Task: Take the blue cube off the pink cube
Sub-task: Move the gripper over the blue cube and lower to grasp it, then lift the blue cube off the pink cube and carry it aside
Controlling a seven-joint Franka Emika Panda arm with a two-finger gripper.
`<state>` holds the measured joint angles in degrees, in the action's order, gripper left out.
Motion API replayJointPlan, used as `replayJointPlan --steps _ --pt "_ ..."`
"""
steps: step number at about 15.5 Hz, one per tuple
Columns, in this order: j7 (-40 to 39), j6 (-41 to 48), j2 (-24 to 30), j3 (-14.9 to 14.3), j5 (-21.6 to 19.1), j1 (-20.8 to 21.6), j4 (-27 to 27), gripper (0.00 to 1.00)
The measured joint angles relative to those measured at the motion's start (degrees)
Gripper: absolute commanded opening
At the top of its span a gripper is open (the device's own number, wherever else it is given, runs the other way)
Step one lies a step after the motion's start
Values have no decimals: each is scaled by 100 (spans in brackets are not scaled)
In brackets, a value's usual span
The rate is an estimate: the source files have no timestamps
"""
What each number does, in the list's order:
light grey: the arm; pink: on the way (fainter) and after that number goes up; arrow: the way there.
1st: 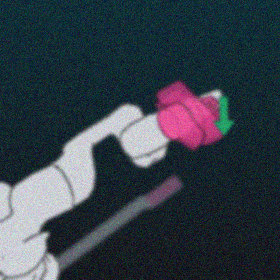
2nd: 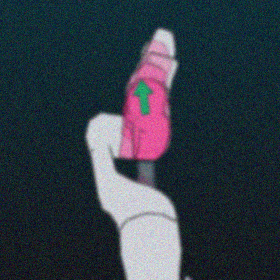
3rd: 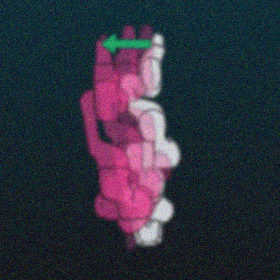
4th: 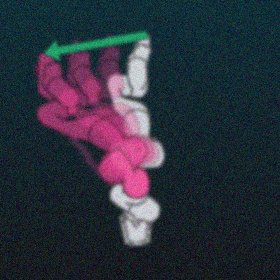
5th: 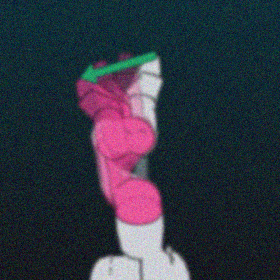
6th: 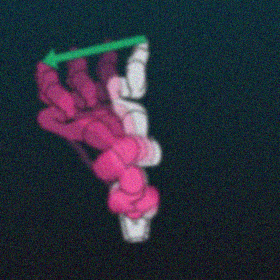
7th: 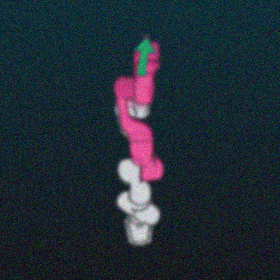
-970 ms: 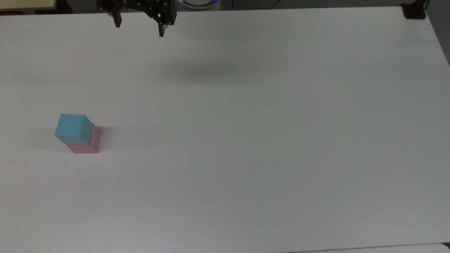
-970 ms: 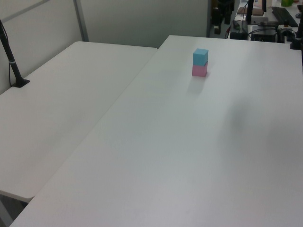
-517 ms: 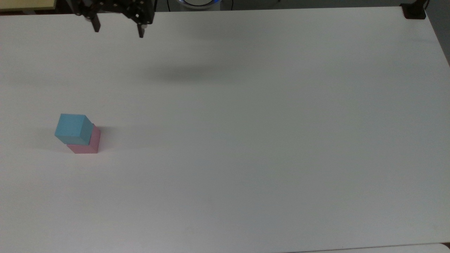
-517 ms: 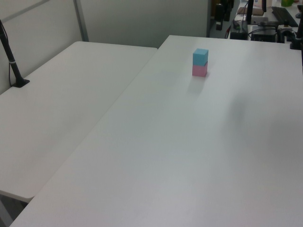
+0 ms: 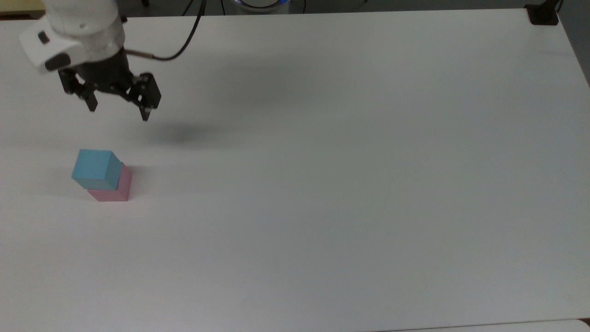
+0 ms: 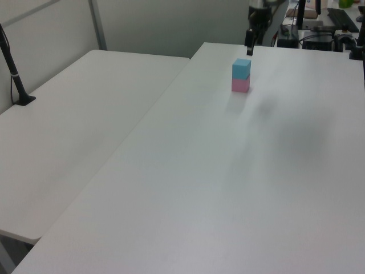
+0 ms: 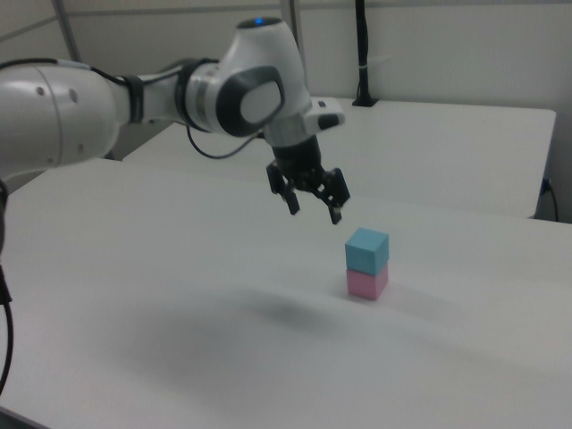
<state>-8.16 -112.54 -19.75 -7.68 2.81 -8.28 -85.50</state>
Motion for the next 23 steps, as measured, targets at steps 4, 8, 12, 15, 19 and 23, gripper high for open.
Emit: replayJointPlan --steps 4,8,12,15,19,23 --pt "-164 -574 -475 0 0 -187 25 100" --pt "-266 -795 -794 0 0 -307 238 100" --pt "-267 -1226 -1146 8 -37 -358 418 100" --pt "-266 -1410 -1313 8 -79 -360 449 93" --pt "-264 -1448 -1364 8 -274 -361 478 28" --pt "-264 -1448 -1365 8 -398 -371 530 20"
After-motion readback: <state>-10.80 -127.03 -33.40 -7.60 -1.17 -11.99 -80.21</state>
